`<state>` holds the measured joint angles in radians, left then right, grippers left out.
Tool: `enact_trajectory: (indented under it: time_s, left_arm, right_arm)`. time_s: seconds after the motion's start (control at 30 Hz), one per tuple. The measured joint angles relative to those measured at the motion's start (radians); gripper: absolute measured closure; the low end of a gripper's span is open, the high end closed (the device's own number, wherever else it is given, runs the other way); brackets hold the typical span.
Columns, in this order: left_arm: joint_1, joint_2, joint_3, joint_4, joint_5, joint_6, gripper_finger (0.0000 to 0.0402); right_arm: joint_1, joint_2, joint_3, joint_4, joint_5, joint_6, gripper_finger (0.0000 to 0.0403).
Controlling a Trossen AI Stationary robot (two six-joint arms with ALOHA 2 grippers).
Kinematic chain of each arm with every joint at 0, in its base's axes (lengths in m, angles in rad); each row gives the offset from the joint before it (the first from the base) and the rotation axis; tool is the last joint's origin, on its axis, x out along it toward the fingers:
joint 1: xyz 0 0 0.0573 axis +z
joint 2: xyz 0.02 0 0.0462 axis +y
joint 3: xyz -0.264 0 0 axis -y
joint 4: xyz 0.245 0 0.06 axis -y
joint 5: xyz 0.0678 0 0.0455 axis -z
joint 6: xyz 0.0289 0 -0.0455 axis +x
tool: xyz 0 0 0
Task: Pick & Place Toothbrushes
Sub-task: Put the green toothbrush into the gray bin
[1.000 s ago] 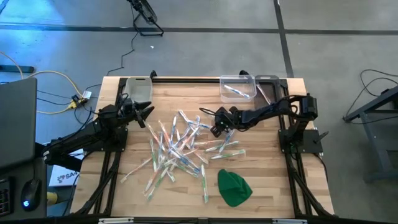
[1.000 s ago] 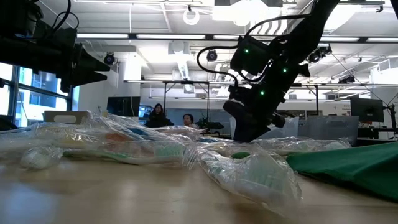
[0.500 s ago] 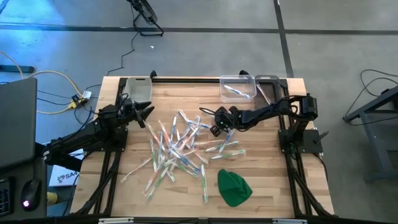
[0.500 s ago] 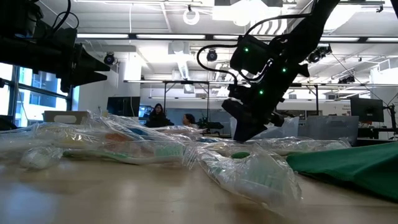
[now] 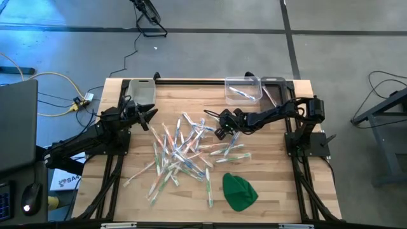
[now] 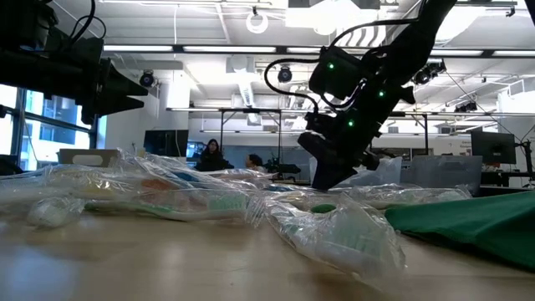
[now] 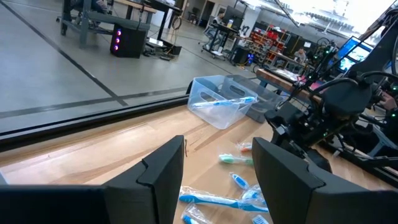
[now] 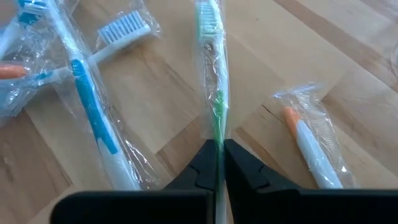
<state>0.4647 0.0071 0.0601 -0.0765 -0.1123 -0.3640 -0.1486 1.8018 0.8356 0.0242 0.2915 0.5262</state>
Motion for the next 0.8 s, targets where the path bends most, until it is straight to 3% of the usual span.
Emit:
enact_trajectory:
  time_s: [0.8]
  left_arm:
    - [0.0,0.0,0.0,0.0,0.0,0.0,0.0215]
  right_arm:
    - [-0.027,-0.262,0.0,0.066,0.021,-0.192,0.0399]
